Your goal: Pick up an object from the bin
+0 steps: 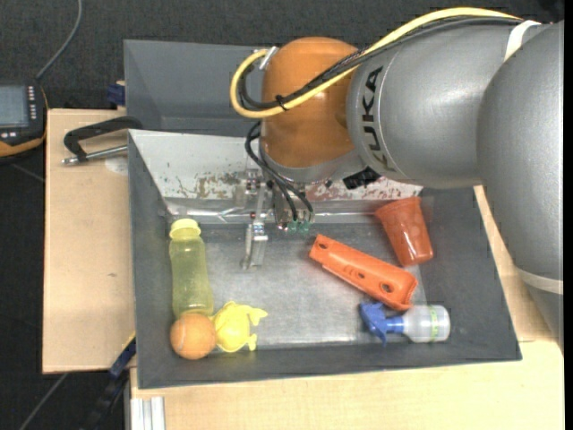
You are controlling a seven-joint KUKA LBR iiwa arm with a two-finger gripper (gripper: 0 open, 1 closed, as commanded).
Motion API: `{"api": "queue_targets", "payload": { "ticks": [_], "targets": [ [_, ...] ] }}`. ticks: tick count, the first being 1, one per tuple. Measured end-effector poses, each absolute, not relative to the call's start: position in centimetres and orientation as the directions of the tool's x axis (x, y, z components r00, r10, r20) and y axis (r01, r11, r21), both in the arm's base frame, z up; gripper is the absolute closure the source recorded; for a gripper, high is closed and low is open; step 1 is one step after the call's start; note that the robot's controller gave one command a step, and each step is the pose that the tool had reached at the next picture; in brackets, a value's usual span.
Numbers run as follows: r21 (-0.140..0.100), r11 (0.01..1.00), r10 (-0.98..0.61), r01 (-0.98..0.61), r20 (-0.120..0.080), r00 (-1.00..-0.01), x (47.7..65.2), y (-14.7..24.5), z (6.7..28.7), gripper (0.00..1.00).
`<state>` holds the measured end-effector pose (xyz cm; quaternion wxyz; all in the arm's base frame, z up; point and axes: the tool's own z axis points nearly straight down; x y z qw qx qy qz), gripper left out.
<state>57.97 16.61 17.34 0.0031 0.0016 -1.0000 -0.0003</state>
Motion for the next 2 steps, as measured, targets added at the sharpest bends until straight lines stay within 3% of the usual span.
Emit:
{"api": "queue_targets", "payload": {
  "ticks": [1,2],
  "targets": [
    [0.002,1.000,-0.001,-0.001,-0.002,-1.000,58.1,16.5,17.9,0.00],
    [0.002,0.998,-0.065,-0.065,0.002,-0.998,59.1,13.9,16.5,0.00]
  ]
}}
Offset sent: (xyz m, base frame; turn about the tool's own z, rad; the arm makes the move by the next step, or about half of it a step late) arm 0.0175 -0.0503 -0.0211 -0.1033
